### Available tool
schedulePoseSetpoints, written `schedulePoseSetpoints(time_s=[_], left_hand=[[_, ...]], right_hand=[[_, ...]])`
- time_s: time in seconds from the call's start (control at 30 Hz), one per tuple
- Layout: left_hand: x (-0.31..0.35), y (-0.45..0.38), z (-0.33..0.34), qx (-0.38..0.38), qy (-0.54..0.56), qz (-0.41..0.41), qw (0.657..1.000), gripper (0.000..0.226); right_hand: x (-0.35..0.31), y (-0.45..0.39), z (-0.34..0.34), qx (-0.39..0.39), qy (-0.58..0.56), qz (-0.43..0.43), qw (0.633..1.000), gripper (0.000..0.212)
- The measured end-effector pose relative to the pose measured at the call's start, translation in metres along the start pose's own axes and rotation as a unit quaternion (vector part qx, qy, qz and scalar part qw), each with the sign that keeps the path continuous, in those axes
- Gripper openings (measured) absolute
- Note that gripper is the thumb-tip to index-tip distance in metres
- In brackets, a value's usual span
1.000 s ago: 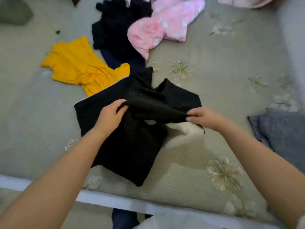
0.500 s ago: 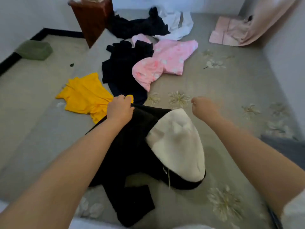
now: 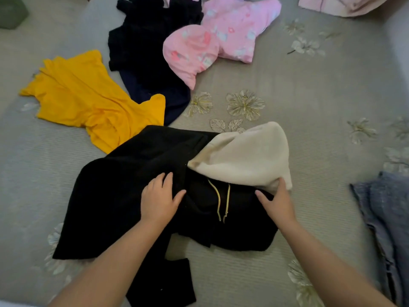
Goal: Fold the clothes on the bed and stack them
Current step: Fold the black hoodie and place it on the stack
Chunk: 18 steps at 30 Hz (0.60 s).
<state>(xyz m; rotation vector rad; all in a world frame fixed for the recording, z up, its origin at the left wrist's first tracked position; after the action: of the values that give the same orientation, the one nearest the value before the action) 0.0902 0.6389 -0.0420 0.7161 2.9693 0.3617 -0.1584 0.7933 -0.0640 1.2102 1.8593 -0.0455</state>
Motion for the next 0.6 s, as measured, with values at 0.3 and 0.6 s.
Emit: schedulePoseSetpoints(time_s=[0.3,0.6], left_hand=[[-0.051,-0.051,-0.071,0.101,0.064,-0.084,0.989,0.023],[-0.108,-0.091,-0.103,-0.066,-0.232,-0.094,0.966,0.062]], right_hand=[[-0.1,-0.048,0.016,-0.05,0.052,0.003,0.997,0.03],[-0.281,-0.071,0.048,-0.202,-0.246,-0.196,0.927,0.063]])
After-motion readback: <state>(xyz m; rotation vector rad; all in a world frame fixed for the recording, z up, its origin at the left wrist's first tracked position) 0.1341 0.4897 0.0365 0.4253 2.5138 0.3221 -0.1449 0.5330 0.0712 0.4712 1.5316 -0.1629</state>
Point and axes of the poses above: each hand's wrist, its own y-axis away from the middle knuckle, its own z-axis out of the palm, x = y × z, the point moved 4 cm from there along -y, towards the middle knuckle, and after that the axes turned 14 degrees about -y, right-handed, at the moved point
